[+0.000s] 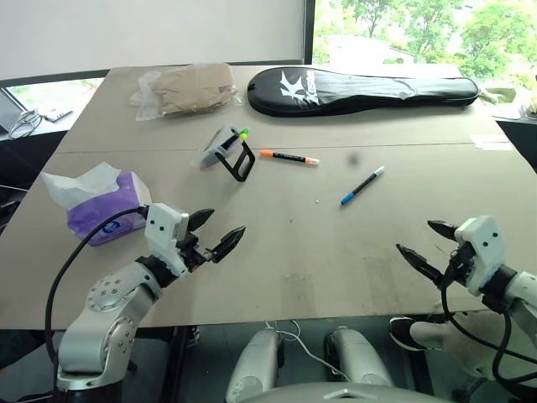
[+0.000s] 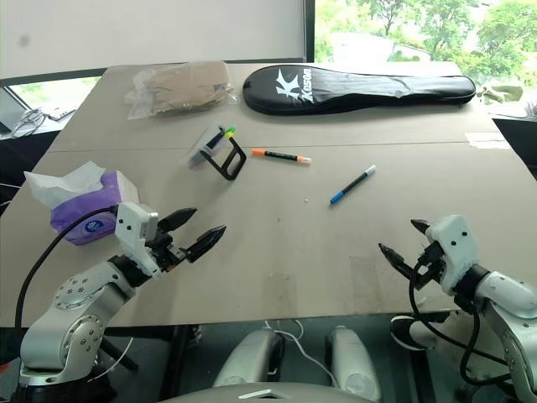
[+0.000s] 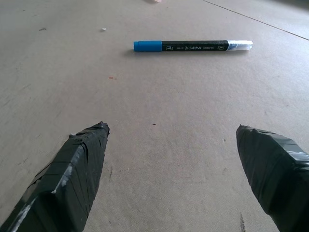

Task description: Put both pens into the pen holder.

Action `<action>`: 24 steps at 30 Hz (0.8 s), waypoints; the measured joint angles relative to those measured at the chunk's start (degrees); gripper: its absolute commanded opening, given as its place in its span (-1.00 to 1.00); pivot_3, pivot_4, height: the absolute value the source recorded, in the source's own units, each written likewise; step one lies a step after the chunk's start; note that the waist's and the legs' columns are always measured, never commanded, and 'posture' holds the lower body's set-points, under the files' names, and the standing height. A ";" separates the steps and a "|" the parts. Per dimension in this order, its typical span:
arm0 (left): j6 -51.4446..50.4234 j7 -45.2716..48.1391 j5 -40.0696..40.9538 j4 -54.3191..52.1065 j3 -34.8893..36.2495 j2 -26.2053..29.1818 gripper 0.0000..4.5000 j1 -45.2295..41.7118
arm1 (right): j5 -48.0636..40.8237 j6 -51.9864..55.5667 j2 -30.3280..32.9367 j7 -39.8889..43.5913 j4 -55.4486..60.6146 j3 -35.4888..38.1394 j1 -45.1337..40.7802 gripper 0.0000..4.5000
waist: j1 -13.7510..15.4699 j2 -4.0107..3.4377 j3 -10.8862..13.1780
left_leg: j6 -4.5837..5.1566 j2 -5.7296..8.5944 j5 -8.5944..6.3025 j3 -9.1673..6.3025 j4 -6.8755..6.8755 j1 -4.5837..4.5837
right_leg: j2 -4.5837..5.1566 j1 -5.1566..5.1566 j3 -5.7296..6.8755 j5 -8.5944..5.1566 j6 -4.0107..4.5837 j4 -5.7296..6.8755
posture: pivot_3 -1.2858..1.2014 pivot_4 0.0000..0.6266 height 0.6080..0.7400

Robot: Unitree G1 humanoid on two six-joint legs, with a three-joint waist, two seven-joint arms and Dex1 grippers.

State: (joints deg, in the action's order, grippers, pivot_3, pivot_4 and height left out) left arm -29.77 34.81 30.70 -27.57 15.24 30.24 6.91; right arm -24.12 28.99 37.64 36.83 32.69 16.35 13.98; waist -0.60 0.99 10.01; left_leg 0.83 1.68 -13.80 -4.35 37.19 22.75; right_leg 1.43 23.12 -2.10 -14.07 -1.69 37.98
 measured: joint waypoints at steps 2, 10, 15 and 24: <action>-0.06 0.02 0.15 0.03 0.03 0.02 1.00 -0.05 | -0.21 0.43 -0.06 -0.07 -0.08 -0.23 -0.61 0.99 | -0.03 0.00 0.00 | 0.00 0.00 0.00 0.00 0.00 -0.01 | 0.00 0.00 0.00 0.00 0.00 0.00 | 0.03 -0.52 1.00; -0.16 0.35 0.83 1.01 -3.44 -0.33 1.00 -6.49 | -4.19 17.41 -1.16 -3.10 -3.96 -14.61 -27.99 0.99 | -0.18 0.01 0.01 | -0.01 -0.05 0.00 -0.01 0.01 0.04 | -0.09 0.05 0.01 0.02 0.03 0.00 | 0.03 -0.52 1.00; 0.25 0.47 0.98 1.67 -3.96 -0.40 1.00 -6.95 | 3.23 18.07 -8.19 -4.04 -23.26 -26.87 -50.24 0.99 | -1.07 -0.01 0.04 | -0.01 -0.04 0.01 0.19 -0.02 -0.02 | -0.10 0.15 -0.03 0.04 0.03 0.04 | 0.03 -0.52 1.00; 0.77 1.13 3.89 0.50 -0.69 -0.50 1.00 -5.16 | 19.09 -6.58 -29.35 -3.67 -92.03 -33.84 -85.80 0.99 | -1.41 0.02 0.03 | -0.27 0.08 0.14 0.14 -0.36 0.32 | 0.08 0.55 -0.06 0.05 0.05 -0.05 | 0.03 -0.52 1.00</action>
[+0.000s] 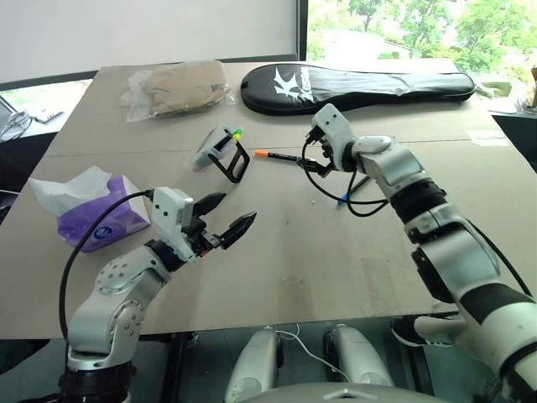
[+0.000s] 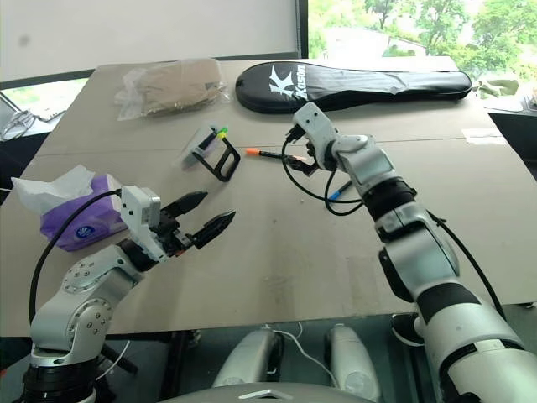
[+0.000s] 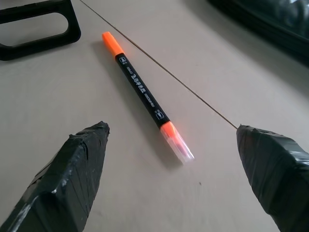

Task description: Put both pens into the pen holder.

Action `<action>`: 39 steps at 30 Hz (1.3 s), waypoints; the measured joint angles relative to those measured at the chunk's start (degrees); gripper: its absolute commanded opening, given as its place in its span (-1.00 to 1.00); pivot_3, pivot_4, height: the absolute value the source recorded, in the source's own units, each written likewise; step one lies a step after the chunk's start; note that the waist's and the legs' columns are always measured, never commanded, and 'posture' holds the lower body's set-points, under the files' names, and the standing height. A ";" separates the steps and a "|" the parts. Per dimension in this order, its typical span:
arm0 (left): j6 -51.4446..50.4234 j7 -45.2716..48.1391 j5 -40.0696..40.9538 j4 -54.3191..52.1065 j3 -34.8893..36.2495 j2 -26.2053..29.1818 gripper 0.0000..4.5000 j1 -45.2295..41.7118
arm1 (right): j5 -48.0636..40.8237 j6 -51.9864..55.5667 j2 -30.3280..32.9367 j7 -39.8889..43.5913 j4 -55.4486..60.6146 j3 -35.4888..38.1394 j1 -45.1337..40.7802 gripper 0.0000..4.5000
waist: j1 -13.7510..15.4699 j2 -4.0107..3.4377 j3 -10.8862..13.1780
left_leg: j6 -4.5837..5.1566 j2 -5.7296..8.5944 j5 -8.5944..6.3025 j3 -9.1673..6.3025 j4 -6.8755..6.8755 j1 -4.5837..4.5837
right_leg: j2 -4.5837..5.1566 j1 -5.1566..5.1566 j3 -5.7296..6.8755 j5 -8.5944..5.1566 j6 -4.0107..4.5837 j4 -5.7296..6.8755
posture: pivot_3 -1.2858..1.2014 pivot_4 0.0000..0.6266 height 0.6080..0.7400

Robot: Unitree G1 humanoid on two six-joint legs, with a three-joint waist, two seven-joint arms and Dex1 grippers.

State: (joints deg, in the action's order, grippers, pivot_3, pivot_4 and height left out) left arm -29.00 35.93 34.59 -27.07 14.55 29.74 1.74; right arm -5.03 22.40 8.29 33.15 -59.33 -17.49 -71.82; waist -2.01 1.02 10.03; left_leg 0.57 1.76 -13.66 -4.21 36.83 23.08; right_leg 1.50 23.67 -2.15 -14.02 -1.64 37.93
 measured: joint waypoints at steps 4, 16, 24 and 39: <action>0.08 -2.00 0.41 -2.52 1.02 -0.63 1.00 2.24 | 4.14 -7.66 -2.62 -0.56 -12.10 0.56 -1.85 0.99 | 0.02 -0.01 0.00 | 0.00 0.03 0.00 -0.05 -0.13 0.17 | 0.07 0.16 0.00 0.00 0.00 -0.07 | 0.03 -0.52 1.00; 0.12 -7.72 0.57 -9.05 1.88 -2.44 1.00 7.65 | 8.66 -11.69 -4.56 2.86 -17.66 6.17 -2.89 -0.97 | -0.32 -0.04 0.01 | 0.13 0.02 -0.06 -0.03 -0.15 -0.21 | -0.03 -0.04 0.01 0.03 0.05 0.19 | 0.03 -0.52 1.00; -0.17 -8.58 0.56 -8.08 1.42 -2.32 1.00 3.12 | 9.24 -8.29 -2.17 16.76 -13.65 7.21 -1.00 -0.97 | -0.37 -0.04 0.01 | 0.01 0.00 0.01 0.04 -0.17 -0.20 | -0.04 -0.03 0.07 0.03 0.05 0.17 | 0.03 -0.52 1.00; -25.53 -24.91 28.64 2.62 0.14 -9.33 1.00 -14.29 | -10.41 49.40 17.50 21.41 84.92 14.99 42.87 -0.97 | 0.80 -0.21 -0.08 | 0.21 0.00 -0.12 -0.52 0.52 0.29 | -0.05 0.06 0.55 0.02 0.02 0.43 | 0.03 -0.52 1.00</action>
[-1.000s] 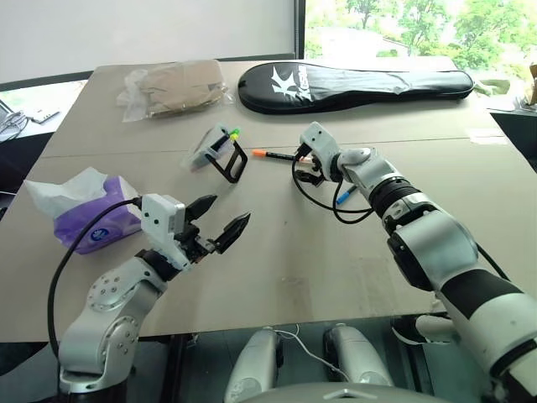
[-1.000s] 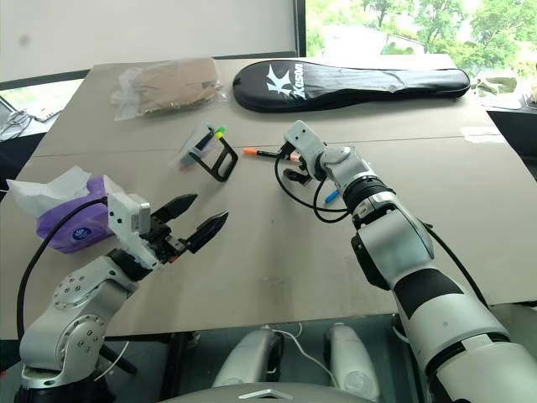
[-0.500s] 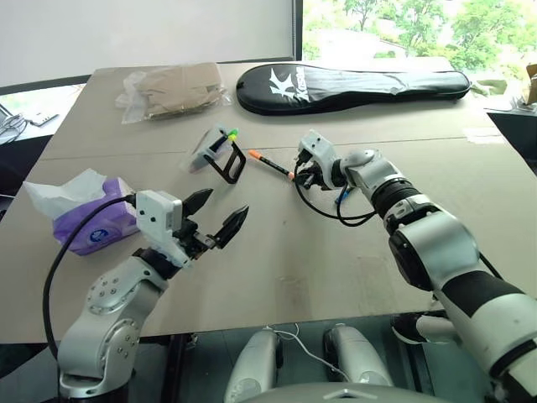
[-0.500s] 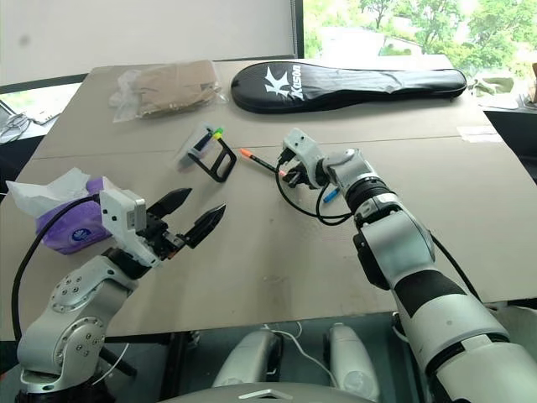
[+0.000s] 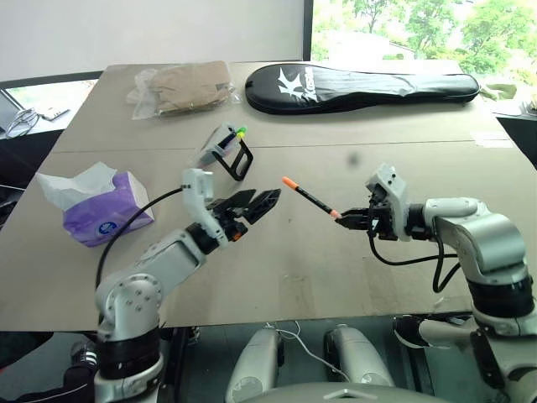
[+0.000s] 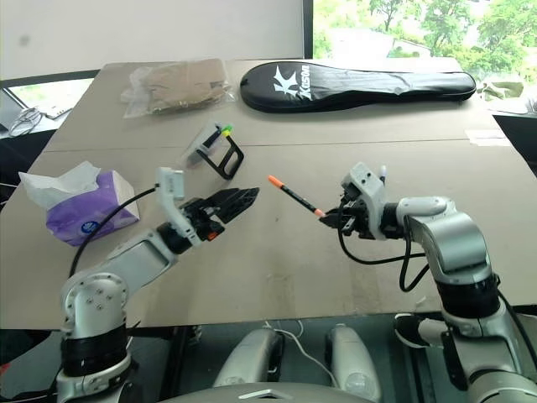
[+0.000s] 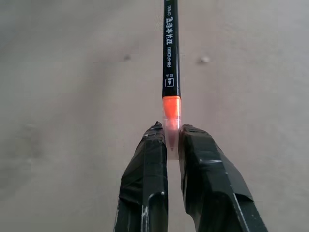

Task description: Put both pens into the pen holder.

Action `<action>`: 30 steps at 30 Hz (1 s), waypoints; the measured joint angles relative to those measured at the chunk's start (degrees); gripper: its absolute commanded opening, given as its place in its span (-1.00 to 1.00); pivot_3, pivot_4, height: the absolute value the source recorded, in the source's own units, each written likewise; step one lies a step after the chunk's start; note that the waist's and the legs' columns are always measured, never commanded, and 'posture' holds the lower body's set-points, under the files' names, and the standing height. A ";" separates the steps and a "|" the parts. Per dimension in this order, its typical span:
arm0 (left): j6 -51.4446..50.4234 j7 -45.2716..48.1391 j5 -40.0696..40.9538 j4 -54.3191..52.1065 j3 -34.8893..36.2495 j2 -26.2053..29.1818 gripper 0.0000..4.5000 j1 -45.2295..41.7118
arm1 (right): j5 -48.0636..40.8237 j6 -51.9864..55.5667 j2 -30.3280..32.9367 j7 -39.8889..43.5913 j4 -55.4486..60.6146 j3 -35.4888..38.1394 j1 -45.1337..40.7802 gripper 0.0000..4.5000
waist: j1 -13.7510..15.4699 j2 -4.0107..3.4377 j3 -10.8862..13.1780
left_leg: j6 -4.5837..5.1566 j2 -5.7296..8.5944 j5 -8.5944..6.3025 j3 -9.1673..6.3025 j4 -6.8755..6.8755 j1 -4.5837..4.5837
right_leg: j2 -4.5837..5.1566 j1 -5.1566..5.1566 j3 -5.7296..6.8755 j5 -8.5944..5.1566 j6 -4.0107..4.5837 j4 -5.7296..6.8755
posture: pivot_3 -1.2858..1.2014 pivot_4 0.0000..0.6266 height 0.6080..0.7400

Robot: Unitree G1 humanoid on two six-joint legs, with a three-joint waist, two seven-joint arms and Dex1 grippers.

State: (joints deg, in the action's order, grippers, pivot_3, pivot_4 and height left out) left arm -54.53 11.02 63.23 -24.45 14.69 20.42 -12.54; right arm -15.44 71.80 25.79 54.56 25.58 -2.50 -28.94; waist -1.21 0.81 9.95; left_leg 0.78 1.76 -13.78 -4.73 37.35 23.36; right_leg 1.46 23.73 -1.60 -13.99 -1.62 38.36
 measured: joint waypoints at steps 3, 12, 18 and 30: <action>-1.95 -0.67 1.60 3.58 -1.41 -0.41 1.00 -3.08 | -3.62 4.62 -4.05 -4.48 7.32 1.46 0.20 -0.97 | 0.15 0.00 0.00 | 0.00 0.04 0.00 0.13 -0.04 -0.39 | 0.01 -0.33 0.02 -0.02 0.00 0.05 | 0.03 -0.52 1.00; -3.32 0.59 5.25 7.59 -1.69 -1.24 -0.71 -9.45 | -8.44 7.56 -8.16 -13.38 11.71 1.12 1.18 -1.00 | 0.43 0.01 0.00 | -0.24 0.07 0.14 0.15 -0.05 -0.36 | 0.09 -0.32 0.01 -0.02 -0.01 -0.03 | 0.03 -0.52 1.00; -2.38 1.93 5.80 5.15 -1.97 0.97 -1.00 -9.61 | -9.85 1.72 -9.43 -16.49 9.21 0.50 2.42 -0.40 | 0.25 0.00 0.00 | -0.24 0.04 0.14 0.26 -0.12 -0.40 | 0.04 -0.29 -0.08 -0.02 -0.01 -0.02 | 0.03 -0.52 1.00; 18.74 6.98 -27.17 2.40 -7.48 19.96 -1.00 -25.55 | -14.92 -16.09 -1.41 -12.17 9.42 6.04 7.70 0.97 | 0.49 0.10 0.06 | -0.24 0.06 0.15 0.28 -0.30 -0.31 | 0.04 -0.30 -0.05 -0.02 -0.03 -0.39 | 0.03 -0.52 1.00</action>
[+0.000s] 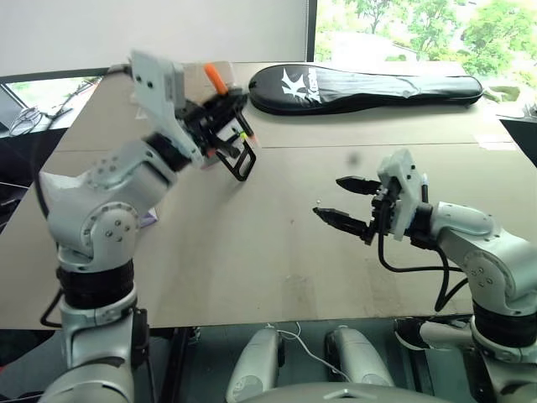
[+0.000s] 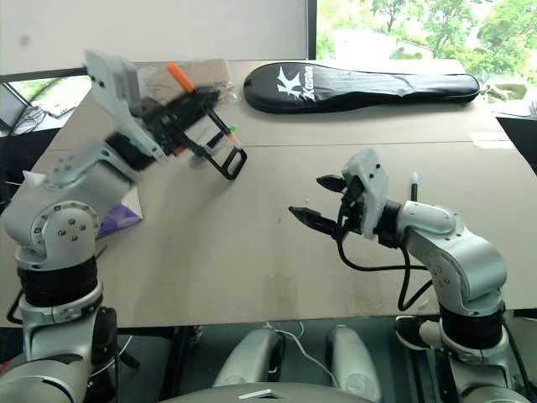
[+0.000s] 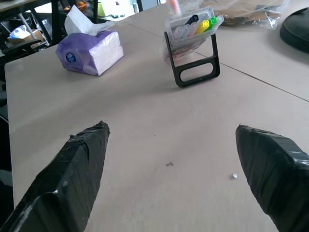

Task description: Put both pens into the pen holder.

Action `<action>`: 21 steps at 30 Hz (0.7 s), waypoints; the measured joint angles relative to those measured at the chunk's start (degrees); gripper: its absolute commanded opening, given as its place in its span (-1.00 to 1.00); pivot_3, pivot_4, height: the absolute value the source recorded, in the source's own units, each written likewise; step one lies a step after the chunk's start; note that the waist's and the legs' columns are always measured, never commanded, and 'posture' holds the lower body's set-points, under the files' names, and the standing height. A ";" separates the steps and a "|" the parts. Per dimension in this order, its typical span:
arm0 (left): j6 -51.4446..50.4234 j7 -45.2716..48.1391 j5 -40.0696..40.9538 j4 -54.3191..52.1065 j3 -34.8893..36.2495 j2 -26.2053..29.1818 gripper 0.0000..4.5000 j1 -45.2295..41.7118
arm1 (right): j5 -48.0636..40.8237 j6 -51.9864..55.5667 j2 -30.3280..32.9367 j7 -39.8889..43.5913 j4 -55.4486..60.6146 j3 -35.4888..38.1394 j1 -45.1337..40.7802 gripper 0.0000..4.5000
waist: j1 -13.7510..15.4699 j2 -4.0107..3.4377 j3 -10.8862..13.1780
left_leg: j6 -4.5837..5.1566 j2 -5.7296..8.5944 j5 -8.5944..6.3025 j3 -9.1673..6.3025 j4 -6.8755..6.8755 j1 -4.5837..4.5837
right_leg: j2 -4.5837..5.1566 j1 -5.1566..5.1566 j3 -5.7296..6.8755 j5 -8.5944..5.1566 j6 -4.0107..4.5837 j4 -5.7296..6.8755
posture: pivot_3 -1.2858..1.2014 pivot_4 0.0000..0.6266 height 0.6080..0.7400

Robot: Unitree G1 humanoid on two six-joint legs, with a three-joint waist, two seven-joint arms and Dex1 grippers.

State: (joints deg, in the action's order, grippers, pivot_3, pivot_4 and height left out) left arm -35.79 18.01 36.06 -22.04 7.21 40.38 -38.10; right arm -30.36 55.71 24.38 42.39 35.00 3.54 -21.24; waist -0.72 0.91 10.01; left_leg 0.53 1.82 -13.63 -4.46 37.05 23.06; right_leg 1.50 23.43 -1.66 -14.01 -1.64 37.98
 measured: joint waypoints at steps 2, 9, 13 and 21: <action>6.61 0.53 -10.80 0.01 -4.95 2.89 -1.00 -0.93 | -1.75 -3.87 -0.65 0.80 0.05 1.09 1.77 0.97 | -0.15 -0.01 0.00 | 0.00 -0.01 0.00 0.14 -0.21 -0.12 | 0.00 0.00 -0.17 0.00 0.00 -0.02 | 0.03 -0.52 1.00; 21.32 1.90 -31.49 10.35 -14.87 3.25 -1.00 -0.25 | -1.94 -14.60 -0.64 0.93 0.27 1.25 4.31 0.97 | -0.06 0.02 0.01 | 0.05 -0.05 -0.02 0.14 -0.21 -0.09 | -0.03 0.04 -0.15 -0.01 -0.01 -0.01 | 0.03 -0.52 1.00; 26.87 3.35 -35.35 17.15 -15.16 0.39 -1.00 -1.51 | -0.51 -19.18 0.12 0.28 0.33 0.69 4.85 0.97 | -0.01 0.04 0.03 | 0.03 -0.04 -0.01 0.09 -0.17 -0.05 | 0.00 0.05 -0.10 -0.01 -0.01 -0.01 | 0.03 -0.52 1.00; 29.24 5.99 -36.88 25.84 -14.41 -5.17 -1.00 -3.30 | 0.31 -21.89 1.42 -2.97 2.94 -0.35 6.94 0.97 | -0.10 0.05 0.03 | 0.03 -0.04 -0.01 0.04 -0.03 0.08 | 0.00 0.12 -0.04 0.00 -0.01 0.03 | 0.03 -0.52 1.00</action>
State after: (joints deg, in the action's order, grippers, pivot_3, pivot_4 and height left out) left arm -6.55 24.00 -0.82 3.79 -7.21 35.21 -41.40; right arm -30.05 33.82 25.80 39.42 37.94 3.19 -14.30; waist -0.82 0.96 10.04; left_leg 0.57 1.77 -13.64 -4.42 37.02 23.13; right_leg 1.50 23.55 -1.69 -14.01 -1.66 38.01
